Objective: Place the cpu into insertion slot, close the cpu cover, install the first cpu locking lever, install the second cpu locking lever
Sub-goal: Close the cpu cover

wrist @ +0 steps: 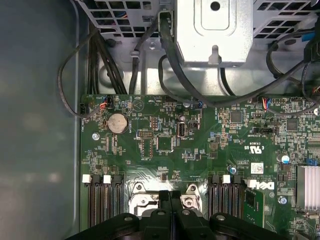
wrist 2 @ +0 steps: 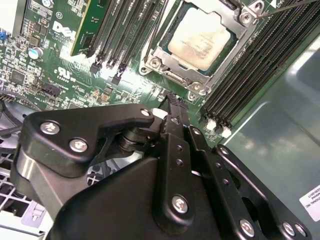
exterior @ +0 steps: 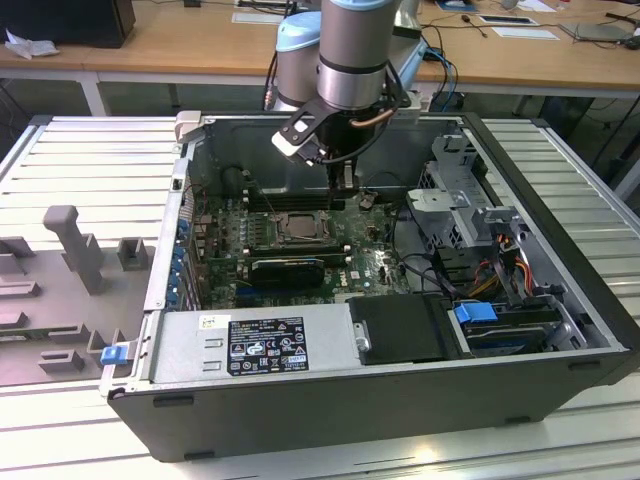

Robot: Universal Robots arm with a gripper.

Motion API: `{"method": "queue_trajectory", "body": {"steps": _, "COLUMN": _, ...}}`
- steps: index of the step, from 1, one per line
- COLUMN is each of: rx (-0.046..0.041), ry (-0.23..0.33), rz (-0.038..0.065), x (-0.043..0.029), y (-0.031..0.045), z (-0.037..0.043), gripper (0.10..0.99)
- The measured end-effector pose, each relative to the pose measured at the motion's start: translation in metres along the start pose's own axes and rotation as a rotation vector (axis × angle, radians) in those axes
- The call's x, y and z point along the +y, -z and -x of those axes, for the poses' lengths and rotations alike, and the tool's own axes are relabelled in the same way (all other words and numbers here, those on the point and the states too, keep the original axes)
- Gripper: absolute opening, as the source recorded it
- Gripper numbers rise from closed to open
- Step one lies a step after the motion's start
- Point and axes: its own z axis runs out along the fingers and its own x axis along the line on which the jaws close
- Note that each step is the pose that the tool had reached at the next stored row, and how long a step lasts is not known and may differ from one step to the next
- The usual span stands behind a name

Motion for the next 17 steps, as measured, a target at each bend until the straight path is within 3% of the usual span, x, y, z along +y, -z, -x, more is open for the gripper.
{"method": "queue_trajectory", "body": {"steps": 5, "rx": 0.0001, "ry": 0.0, "rz": 0.0, "x": -0.0033, "y": -0.0001, "z": -0.0001, "gripper": 0.106}}
{"method": "queue_trajectory", "body": {"steps": 10, "rx": -0.0001, "ry": 0.0, "rz": 0.0, "x": -0.0163, "y": -0.0089, "z": 0.0001, "gripper": 0.106}}
{"method": "queue_trajectory", "body": {"steps": 17, "rx": -0.0001, "ry": 0.0, "rz": 0.0, "x": -0.0384, "y": -0.0093, "z": 0.0, "gripper": 0.106}}
